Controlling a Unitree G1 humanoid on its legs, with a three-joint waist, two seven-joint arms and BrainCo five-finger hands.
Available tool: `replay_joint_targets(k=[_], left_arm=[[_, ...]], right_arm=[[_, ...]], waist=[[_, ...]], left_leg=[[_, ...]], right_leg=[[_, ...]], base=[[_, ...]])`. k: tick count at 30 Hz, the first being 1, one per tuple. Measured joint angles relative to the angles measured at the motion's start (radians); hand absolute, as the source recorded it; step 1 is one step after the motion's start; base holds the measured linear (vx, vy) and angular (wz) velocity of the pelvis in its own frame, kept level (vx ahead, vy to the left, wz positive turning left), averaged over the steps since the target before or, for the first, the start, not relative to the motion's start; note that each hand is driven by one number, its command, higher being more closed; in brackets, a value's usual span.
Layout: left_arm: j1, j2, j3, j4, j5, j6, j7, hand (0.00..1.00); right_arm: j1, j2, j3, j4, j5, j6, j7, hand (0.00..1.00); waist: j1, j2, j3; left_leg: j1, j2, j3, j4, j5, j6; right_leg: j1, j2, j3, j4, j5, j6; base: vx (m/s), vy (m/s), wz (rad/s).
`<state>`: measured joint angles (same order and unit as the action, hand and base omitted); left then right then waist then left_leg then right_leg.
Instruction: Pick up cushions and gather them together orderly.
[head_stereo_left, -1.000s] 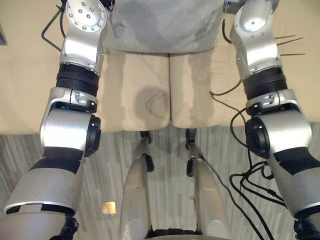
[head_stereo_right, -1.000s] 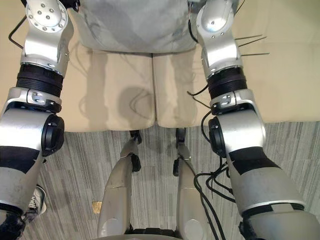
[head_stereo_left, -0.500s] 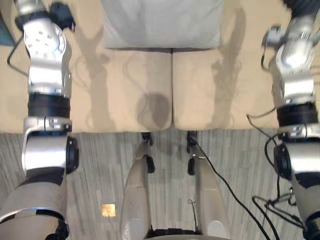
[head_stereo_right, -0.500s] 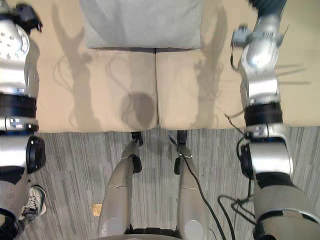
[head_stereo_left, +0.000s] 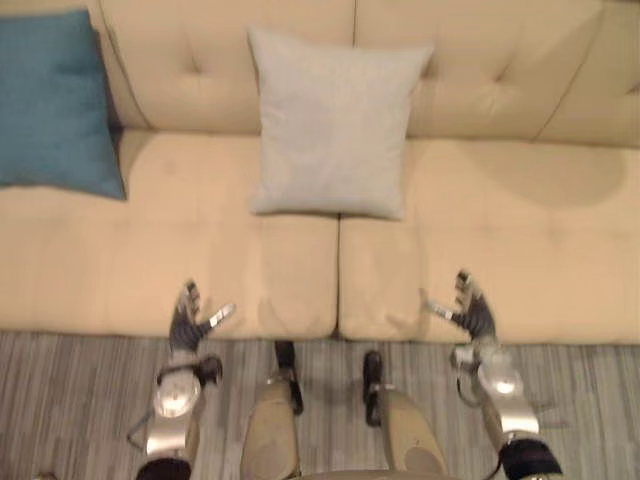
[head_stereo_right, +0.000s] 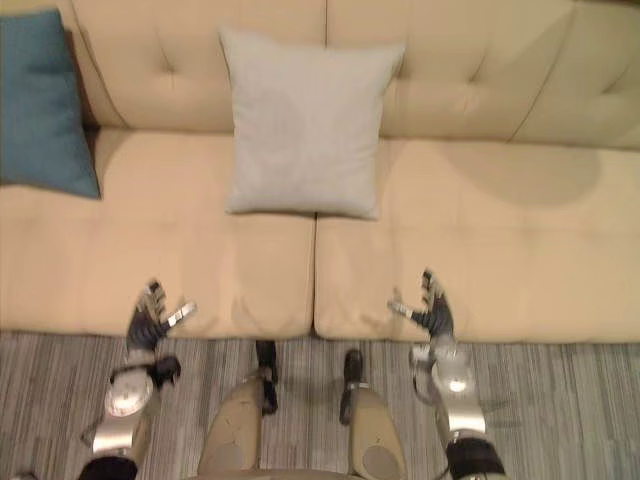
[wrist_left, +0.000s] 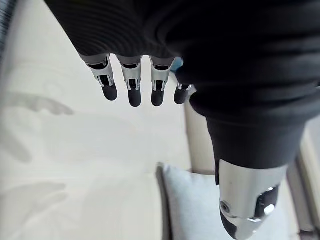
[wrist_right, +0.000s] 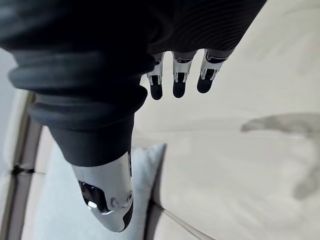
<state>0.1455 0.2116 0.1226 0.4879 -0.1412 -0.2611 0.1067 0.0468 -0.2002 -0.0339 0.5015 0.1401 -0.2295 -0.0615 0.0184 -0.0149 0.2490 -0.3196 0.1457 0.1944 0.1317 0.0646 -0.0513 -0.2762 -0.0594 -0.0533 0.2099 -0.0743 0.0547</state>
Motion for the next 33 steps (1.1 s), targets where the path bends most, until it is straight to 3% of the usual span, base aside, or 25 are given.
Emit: replay_joint_targets(k=[5, 9, 12, 14, 15, 16, 17, 18, 19, 21, 22, 23, 24, 25, 26, 27, 28, 29, 30, 31, 33], left_arm=[[0.091, -0.054, 0.019, 0.237, 0.098, 0.040, -0.085, 0.00], [0.118, -0.061, 0.022, 0.255, 0.136, 0.046, -0.108, 0.00], [0.097, -0.050, 0.026, 0.254, 0.136, 0.046, -0.107, 0.00], [0.072, -0.038, 0.025, 0.242, 0.135, 0.045, -0.105, 0.00], [0.061, -0.039, 0.025, 0.219, 0.135, 0.045, -0.103, 0.00], [0.059, -0.051, 0.026, 0.191, 0.134, 0.043, -0.098, 0.00], [0.051, -0.050, 0.023, 0.185, 0.134, 0.042, -0.094, 0.00], [0.045, -0.050, 0.013, 0.184, 0.133, 0.044, -0.085, 0.00], [0.049, -0.049, 0.000, 0.178, 0.133, 0.047, -0.082, 0.00], [0.063, -0.051, -0.003, 0.168, 0.134, 0.049, -0.082, 0.00], [0.075, -0.055, -0.003, 0.161, 0.134, 0.054, -0.080, 0.00], [0.074, -0.058, -0.003, 0.161, 0.134, 0.057, -0.080, 0.00], [0.070, -0.076, -0.003, 0.159, 0.134, 0.059, -0.079, 0.00], [0.067, -0.095, -0.011, 0.159, 0.134, 0.059, -0.079, 0.00], [0.068, -0.098, -0.016, 0.160, 0.134, 0.059, -0.079, 0.00], [0.060, -0.112, -0.027, 0.169, 0.134, 0.062, -0.077, 0.00], [0.056, -0.126, -0.046, 0.170, 0.133, 0.064, -0.074, 0.00], [0.053, -0.130, -0.046, 0.169, 0.133, 0.064, -0.069, 0.00], [0.057, -0.134, -0.046, 0.170, 0.133, 0.064, -0.065, 0.00], [0.070, -0.134, -0.043, 0.169, 0.133, 0.064, -0.060, 0.00], [0.074, -0.133, -0.038, 0.169, 0.134, 0.061, -0.058, 0.00]], right_arm=[[0.107, 0.019, -0.006, 0.191, -0.117, 0.014, 0.064, 0.00], [0.139, 0.018, -0.009, 0.243, -0.157, 0.022, 0.068, 0.00], [0.125, 0.019, -0.009, 0.248, -0.164, 0.023, 0.068, 0.00], [0.104, 0.019, -0.008, 0.233, -0.162, 0.023, 0.066, 0.00], [0.104, 0.017, -0.008, 0.218, -0.162, 0.024, 0.065, 0.00], [0.094, 0.017, -0.008, 0.220, -0.159, 0.029, 0.065, 0.00], [0.091, 0.025, -0.007, 0.217, -0.159, 0.037, 0.064, 0.00], [0.108, 0.034, -0.005, 0.219, -0.159, 0.042, 0.064, 0.00], [0.123, 0.040, 0.000, 0.219, -0.159, 0.042, 0.065, 0.00], [0.125, 0.040, 0.004, 0.219, -0.159, 0.042, 0.064, 0.00], [0.118, 0.040, 0.004, 0.219, -0.160, 0.041, 0.058, 0.00], [0.113, 0.038, 0.003, 0.218, -0.159, 0.041, 0.054, 0.00], [0.104, 0.030, -0.004, 0.216, -0.159, 0.041, 0.042, 0.00], [0.085, 0.021, -0.010, 0.218, -0.159, 0.041, 0.026, 0.00], [0.076, 0.016, -0.009, 0.218, -0.159, 0.041, 0.019, 0.00], [0.064, 0.003, -0.014, 0.221, -0.159, 0.042, 0.011, 0.00], [0.071, 0.000, -0.033, 0.225, -0.159, 0.046, -0.002, 0.00], [0.076, 0.002, -0.044, 0.226, -0.158, 0.047, -0.003, 0.00], [0.079, 0.008, -0.059, 0.225, -0.158, 0.048, -0.006, 0.00], [0.077, 0.006, -0.071, 0.220, -0.153, 0.048, -0.014, 0.00], [0.074, 0.006, -0.073, 0.220, -0.151, 0.048, -0.019, 0.00]], waist=[[-0.004, -0.001, -0.093], [-0.005, -0.003, -0.111], [-0.003, -0.011, -0.106], [-0.006, -0.015, -0.100], [-0.005, -0.013, -0.098], [-0.002, 0.008, -0.086], [-0.004, 0.006, -0.076], [-0.005, 0.004, -0.074], [-0.001, -0.008, -0.081], [0.000, -0.018, -0.087], [0.005, -0.032, -0.096], [0.008, -0.038, -0.101], [0.012, -0.037, -0.109], [0.030, -0.017, -0.105], [0.027, -0.007, -0.101], [0.019, 0.035, -0.083], [0.010, 0.045, -0.067], [0.010, 0.044, -0.067], [0.010, 0.044, -0.068], [0.006, 0.041, -0.069], [0.004, 0.041, -0.069]], left_leg=[[0.172, -0.019, 0.054, -0.096, 0.001, -0.001], [0.252, -0.028, 0.091, -0.133, 0.002, -0.001], [0.250, -0.025, 0.146, -0.113, -0.005, 0.004], [0.178, -0.007, 0.172, -0.022, -0.040, 0.017], [0.134, 0.011, 0.178, 0.037, -0.056, 0.034], [0.122, 0.054, 0.192, 0.062, -0.071, 0.052], [0.126, 0.055, 0.191, 0.076, -0.076, 0.056], [0.133, 0.052, 0.180, 0.091, -0.087, 0.067], [0.142, 0.046, 0.173, 0.096, -0.088, 0.068], [0.132, 0.043, 0.161, 0.105, -0.077, 0.061], [0.099, 0.040, 0.156, 0.119, -0.056, 0.060], [0.077, 0.039, 0.153, 0.124, -0.039, 0.057], [0.039, 0.045, 0.145, 0.111, -0.002, 0.048], [0.005, 0.050, 0.137, 0.061, 0.056, 0.037], [-0.008, 0.051, 0.132, 0.036, 0.078, 0.032], [-0.025, 0.063, 0.107, 0.000, 0.102, 0.010], [-0.025, 0.065, 0.100, -0.052, 0.066, -0.040], [-0.025, 0.063, 0.106, -0.038, 0.062, -0.047], [-0.024, 0.060, 0.106, 0.019, 0.060, -0.045], [-0.013, 0.051, 0.091, 0.168, 0.008, -0.016], [0.011, 0.046, 0.046, 0.254, -0.089, -0.016]], right_leg=[[0.134, -0.007, 0.042, -0.089, 0.016, 0.017], [0.181, -0.010, 0.086, -0.099, 0.022, 0.020], [0.159, -0.008, 0.138, -0.101, 0.055, 0.035], [0.108, -0.007, 0.158, -0.085, 0.090, 0.073], [0.058, -0.007, 0.155, -0.048, 0.116, 0.085], [0.032, 0.006, 0.113, 0.047, 0.094, 0.081], [0.001, -0.006, 0.074, 0.214, 0.018, 0.038], [-0.010, -0.028, 0.041, 0.425, -0.056, 0.026], [0.004, -0.048, 0.034, 0.589, -0.096, 0.039], [0.059, -0.065, 0.036, 0.665, -0.121, 0.064], [0.115, -0.064, 0.048, 0.598, -0.130, 0.072], [0.135, -0.062, 0.056, 0.535, -0.180, 0.072], [0.153, -0.049, 0.049, 0.433, -0.242, 0.047], [0.155, -0.022, 0.022, 0.320, -0.288, 0.011], [0.162, -0.015, 0.012, 0.280, -0.305, 0.002], [0.163, 0.011, -0.011, 0.248, -0.301, -0.014], [0.148, 0.012, -0.051, 0.218, -0.266, -0.037], [0.144, 0.005, -0.059, 0.212, -0.257, -0.048], [0.137, -0.003, -0.066, 0.205, -0.243, -0.058], [0.126, -0.012, -0.065, 0.203, -0.225, -0.062], [0.107, -0.011, -0.048, 0.200, -0.203, -0.059]], base=[[0.09, 0.021, -0.25], [0.06, 0.023, -0.31], [0.00, 0.024, -0.52], [-0.07, 0.034, -0.54], [-0.15, 0.027, -0.47], [-0.17, 0.027, -0.38], [-0.20, -0.002, -0.10], [-0.19, -0.017, 0.17], [-0.19, -0.042, 0.20], [-0.20, -0.100, 0.15], [-0.23, -0.139, 0.14], [-0.23, -0.180, 0.12], [-0.24, -0.174, -0.05], [-0.27, -0.178, -0.05], [-0.33, -0.168, 0.07], [-0.37, -0.127, 0.52], [-0.45, -0.103, 0.58], [-0.35, -0.055, 0.50], [-0.32, -0.093, 0.22], [-0.20, -0.083, 0.17], [-0.18, -0.023, -0.12]])
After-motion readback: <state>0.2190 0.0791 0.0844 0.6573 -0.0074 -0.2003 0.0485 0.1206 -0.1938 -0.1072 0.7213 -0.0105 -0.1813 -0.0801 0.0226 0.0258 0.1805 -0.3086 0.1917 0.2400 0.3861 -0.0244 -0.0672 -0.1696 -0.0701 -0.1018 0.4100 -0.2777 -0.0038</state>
